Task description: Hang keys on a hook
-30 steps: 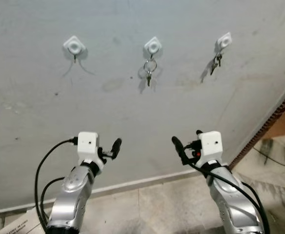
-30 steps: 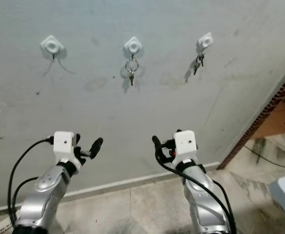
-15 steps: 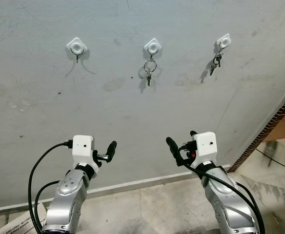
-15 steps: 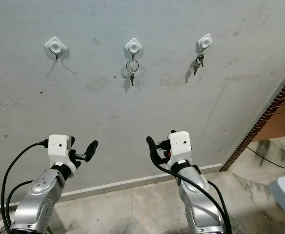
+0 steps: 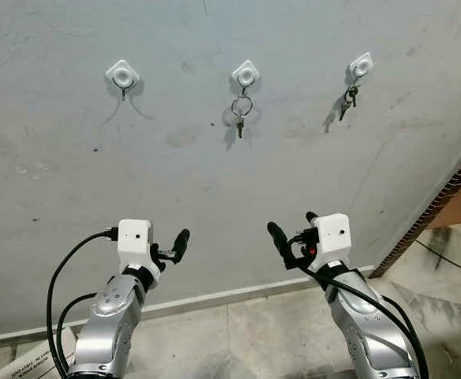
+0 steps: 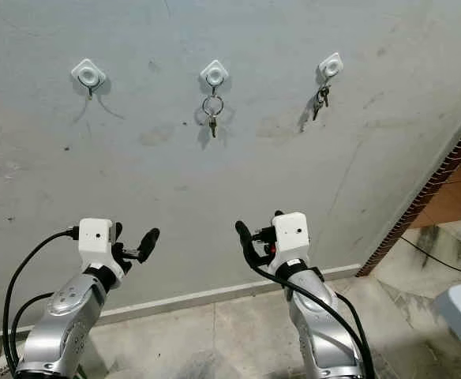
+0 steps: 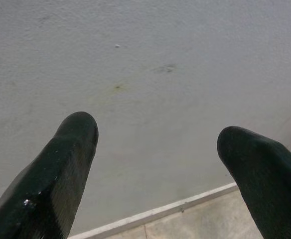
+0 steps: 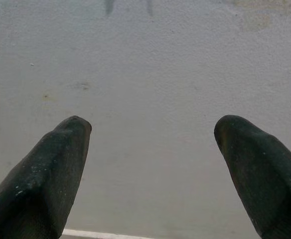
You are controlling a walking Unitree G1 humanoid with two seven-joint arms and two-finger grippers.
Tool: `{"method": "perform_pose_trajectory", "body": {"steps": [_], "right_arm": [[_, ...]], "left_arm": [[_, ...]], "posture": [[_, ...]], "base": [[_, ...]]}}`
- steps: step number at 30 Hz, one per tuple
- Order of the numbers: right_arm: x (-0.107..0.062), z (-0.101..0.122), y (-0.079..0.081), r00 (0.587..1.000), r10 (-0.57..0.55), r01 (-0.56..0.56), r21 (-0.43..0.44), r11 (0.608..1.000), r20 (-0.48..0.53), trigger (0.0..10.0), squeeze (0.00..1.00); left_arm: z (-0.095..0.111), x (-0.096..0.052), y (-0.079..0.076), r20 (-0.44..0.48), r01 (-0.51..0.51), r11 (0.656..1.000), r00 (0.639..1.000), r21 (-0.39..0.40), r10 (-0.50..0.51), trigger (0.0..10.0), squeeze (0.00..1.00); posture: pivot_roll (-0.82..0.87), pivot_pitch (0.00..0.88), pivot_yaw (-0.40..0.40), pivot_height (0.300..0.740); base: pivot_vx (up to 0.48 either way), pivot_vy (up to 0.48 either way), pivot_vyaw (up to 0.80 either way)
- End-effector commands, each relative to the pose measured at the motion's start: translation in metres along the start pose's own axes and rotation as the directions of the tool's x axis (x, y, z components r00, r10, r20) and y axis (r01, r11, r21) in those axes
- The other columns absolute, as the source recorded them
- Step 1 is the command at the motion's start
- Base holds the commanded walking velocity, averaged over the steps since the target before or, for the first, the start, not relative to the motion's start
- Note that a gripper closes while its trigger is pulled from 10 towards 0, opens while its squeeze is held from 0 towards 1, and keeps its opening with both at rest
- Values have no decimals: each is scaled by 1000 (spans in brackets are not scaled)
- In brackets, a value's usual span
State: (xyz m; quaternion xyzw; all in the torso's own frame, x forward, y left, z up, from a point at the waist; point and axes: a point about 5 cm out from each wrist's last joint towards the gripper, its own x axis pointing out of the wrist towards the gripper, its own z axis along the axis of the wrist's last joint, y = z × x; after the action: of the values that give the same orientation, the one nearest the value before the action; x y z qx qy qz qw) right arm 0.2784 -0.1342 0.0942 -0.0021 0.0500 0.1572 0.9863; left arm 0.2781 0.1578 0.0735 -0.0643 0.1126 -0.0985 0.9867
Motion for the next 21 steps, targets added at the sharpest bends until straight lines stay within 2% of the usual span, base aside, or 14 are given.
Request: {"method": "perform_pose_trajectory", "body": {"steps": [1,14,21], "right_arm": [[0,3,-2,1000,-5,5,7,1000,10,10000,0],[-2,3,-1,1000,1,-1,12,1000,9,10000,0],[-2,3,0,1000,2,-2,18,1000,6,10000,0]], "left_arm": [[3,0,0,15,4,1000,1000,0,-4,10000,0],[2,-2,-1,5,8,1000,1000,2,-8,10000,0],[2,-3,0,2,11,1000,1000,3,-11,10000,0]], "posture": [[44,0,-15,740],[42,10,-14,740],[40,14,-10,740]], "base": [[0,0,0],[0,0,0],[0,-304,0]]}}
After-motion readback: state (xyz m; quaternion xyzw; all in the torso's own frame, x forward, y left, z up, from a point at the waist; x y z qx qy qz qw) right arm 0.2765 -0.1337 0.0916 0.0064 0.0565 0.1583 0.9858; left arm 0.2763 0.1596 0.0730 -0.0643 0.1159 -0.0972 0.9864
